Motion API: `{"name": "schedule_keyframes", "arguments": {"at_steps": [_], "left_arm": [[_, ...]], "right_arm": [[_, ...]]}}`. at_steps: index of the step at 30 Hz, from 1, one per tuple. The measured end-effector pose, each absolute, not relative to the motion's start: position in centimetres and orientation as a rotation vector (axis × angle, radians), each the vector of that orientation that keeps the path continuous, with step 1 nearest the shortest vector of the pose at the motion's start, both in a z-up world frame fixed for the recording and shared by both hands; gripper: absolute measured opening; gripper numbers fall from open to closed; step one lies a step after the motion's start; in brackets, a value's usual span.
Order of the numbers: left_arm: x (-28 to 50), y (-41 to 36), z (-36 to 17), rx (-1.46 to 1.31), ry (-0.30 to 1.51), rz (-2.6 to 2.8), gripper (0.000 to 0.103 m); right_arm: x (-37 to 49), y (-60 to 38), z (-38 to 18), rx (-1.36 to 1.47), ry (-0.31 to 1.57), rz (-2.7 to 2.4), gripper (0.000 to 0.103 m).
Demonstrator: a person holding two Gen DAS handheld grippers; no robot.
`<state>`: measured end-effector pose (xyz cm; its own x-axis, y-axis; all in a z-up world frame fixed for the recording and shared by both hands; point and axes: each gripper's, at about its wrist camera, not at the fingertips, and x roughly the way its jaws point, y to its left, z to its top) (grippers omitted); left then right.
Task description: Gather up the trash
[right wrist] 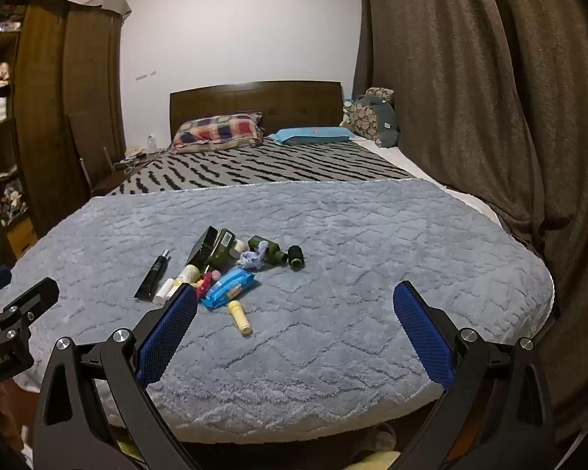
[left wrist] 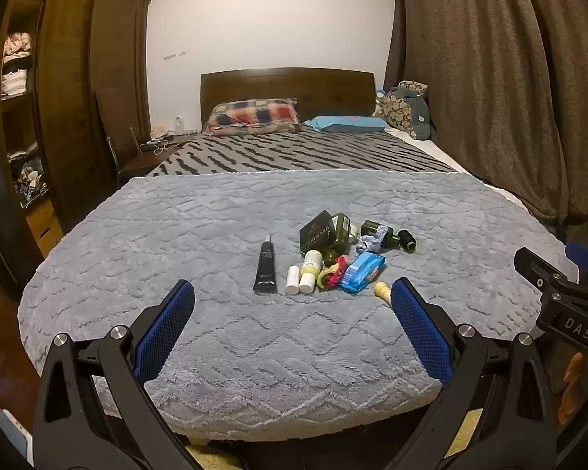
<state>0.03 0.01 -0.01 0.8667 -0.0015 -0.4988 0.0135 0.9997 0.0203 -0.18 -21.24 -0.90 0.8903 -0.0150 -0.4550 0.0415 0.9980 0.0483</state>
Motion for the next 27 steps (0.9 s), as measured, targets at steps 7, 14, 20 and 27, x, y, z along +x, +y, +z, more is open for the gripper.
{"name": "schedule_keyframes", "arguments": {"at_steps": [7, 14, 20, 27], "left_arm": [[0.4, -0.2, -0.1, 0.027, 0.52, -0.01, 0.095], [0.0, 0.1, 0.1, 0.016, 0.511, -0.009, 0.095], [-0.1, -0.2, 0.2, 0.018, 0.51, -0.005, 0.095], [-0.2, -0.3, 1.2, 0.017, 0.507, -0.008, 0.095]], "right_arm": [[-0.2, -21.2, -1.0, 0.051, 0.479, -0.033, 0.1], [-0.3, -21.0, -0.6, 0.048, 0.472, -0.028, 0.1], [-0.4, -21.0, -0.4, 0.05, 0.467, -0.024, 0.1], [-0.4, -20.8, -0.4, 0.05, 0.462, -0.026, 0.1]]}}
